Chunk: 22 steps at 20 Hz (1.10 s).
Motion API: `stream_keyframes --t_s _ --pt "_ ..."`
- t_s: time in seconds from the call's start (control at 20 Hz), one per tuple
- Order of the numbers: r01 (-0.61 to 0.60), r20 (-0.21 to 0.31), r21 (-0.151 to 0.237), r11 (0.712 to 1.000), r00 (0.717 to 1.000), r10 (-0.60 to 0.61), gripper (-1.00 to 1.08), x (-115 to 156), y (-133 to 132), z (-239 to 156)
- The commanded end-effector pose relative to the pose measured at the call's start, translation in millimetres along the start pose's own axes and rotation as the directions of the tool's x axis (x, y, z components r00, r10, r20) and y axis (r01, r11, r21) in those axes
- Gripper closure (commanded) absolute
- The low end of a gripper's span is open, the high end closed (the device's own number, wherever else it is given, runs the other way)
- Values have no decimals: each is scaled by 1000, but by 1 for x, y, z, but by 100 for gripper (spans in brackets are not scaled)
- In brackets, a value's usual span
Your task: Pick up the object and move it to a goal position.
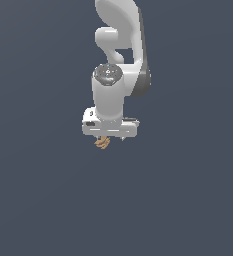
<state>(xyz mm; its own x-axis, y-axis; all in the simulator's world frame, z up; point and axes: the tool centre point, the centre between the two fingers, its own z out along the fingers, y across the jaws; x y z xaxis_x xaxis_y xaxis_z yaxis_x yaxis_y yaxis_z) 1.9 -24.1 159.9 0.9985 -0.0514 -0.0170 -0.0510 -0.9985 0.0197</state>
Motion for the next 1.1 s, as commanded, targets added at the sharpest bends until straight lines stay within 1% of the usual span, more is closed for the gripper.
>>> stream_keyframes --t_s 0.0,0.15,0.35,0.45,0.75,1.05 --pt "0 0 0 1000 1000 0 -92 0 0 0" --pt "-4 -2 -6 1000 1000 4 -92 1 6 -4" --pt "-15 -7 -23 1000 1000 15 -92 3 25 -15" --pt "-15 -8 -25 1000 1000 15 -92 3 28 -16" --pt "-40 -8 -20 999 999 40 -92 0 27 -10" --pt "-130 -10 -6 992 992 130 -92 -13 31 11"
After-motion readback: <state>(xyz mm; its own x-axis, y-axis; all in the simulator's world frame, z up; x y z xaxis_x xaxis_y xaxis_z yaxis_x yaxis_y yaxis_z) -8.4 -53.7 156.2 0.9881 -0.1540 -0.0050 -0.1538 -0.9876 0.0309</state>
